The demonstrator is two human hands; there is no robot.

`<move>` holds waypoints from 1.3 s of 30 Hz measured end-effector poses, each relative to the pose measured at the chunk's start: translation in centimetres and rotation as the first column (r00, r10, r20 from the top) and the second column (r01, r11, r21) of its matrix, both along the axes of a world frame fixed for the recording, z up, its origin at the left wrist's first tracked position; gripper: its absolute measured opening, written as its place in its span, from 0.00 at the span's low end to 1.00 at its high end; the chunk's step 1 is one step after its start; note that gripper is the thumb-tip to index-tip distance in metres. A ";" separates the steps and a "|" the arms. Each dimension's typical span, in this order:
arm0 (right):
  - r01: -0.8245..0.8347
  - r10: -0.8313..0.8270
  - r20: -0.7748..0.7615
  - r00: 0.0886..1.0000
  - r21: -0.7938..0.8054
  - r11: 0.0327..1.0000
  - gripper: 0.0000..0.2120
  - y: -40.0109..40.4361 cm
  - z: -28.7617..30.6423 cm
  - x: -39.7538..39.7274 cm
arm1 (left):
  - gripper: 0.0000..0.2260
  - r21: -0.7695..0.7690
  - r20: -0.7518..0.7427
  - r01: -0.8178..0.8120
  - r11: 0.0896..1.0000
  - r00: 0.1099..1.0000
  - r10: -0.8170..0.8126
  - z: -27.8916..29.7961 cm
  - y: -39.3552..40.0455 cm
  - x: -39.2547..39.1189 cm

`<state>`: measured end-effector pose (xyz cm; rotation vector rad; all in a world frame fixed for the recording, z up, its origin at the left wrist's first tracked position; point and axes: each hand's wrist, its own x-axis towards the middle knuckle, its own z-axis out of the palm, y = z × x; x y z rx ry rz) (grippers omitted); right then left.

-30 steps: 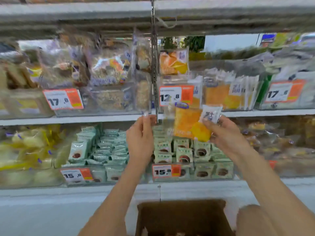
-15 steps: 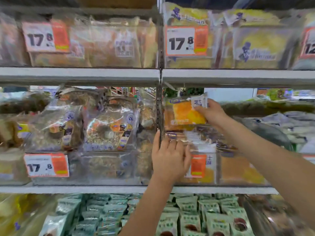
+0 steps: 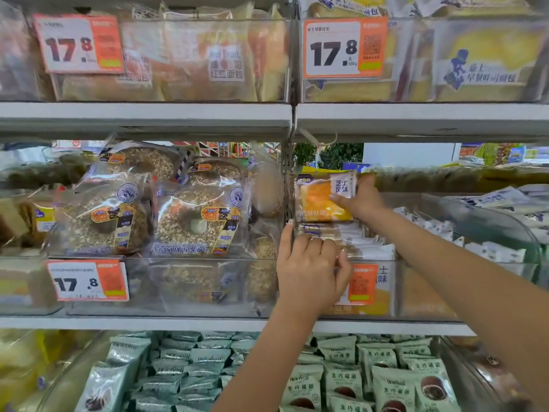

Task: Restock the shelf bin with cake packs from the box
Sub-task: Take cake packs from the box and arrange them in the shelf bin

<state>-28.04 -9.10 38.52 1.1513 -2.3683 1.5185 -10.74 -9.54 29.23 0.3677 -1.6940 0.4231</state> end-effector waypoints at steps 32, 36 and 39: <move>-0.321 0.142 0.308 0.941 0.677 0.662 0.09 28.1 -46.0 19.0 | 0.16 0.611 0.752 -0.571 0.548 0.204 -0.627 -38.4 15.4 16.6; -0.542 0.039 0.566 0.823 0.765 0.346 0.17 28.1 -50.9 20.9 | 0.18 0.500 0.704 -0.764 0.407 0.084 -0.706 -42.4 15.7 19.3; -0.650 0.041 0.653 0.756 0.743 0.157 0.23 26.9 -53.4 23.6 | 0.20 0.486 0.650 -0.810 0.328 0.085 -0.755 -44.6 16.1 20.9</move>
